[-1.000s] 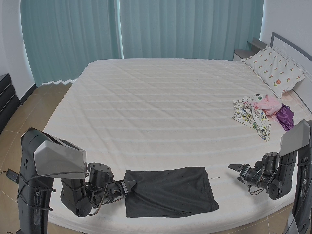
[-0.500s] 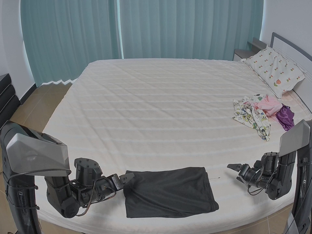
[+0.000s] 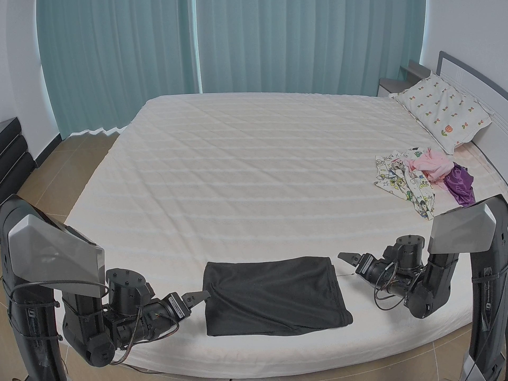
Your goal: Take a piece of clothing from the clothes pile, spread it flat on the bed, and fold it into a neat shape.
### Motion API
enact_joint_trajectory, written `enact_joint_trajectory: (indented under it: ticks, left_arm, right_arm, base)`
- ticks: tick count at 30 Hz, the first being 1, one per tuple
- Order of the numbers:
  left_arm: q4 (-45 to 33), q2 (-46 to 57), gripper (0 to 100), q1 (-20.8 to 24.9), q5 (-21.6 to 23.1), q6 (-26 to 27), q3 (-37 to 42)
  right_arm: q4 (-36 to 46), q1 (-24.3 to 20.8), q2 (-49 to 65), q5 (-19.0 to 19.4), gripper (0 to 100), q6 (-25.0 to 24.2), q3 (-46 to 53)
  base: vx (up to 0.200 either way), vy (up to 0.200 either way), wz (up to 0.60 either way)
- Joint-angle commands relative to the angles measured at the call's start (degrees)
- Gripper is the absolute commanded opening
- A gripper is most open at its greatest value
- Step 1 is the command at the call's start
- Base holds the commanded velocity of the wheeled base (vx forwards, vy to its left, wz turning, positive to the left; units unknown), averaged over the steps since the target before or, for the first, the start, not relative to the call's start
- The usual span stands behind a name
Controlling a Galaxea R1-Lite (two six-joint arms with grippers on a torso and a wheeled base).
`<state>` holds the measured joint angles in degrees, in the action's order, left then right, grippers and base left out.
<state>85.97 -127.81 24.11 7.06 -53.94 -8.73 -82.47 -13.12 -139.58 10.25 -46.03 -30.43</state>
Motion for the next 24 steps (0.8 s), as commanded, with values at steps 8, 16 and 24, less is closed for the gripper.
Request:
enact_joint_trajectory:
  ticks: [8, 16, 24]
  left_arm:
    - [3.94, -5.08, 100, 0.94, -0.38, -0.02, 0.64]
    - [3.94, -5.17, 100, 0.94, -0.47, 0.07, 0.29]
    - [3.94, -5.26, 100, 0.94, -0.47, 0.15, 0.2]
  right_arm:
    - [13.3, -2.97, -7.46, 0.12, 100, -0.46, -21.96]
    - [14.09, -4.72, -7.81, 0.29, 100, -0.81, -24.15]
    - [14.35, -4.81, -8.07, 0.47, 100, -1.08, -24.59]
  base:
    - [0.0, 0.0, 0.0]
    - [0.0, 0.0, 0.0]
    - [0.0, 0.0, 0.0]
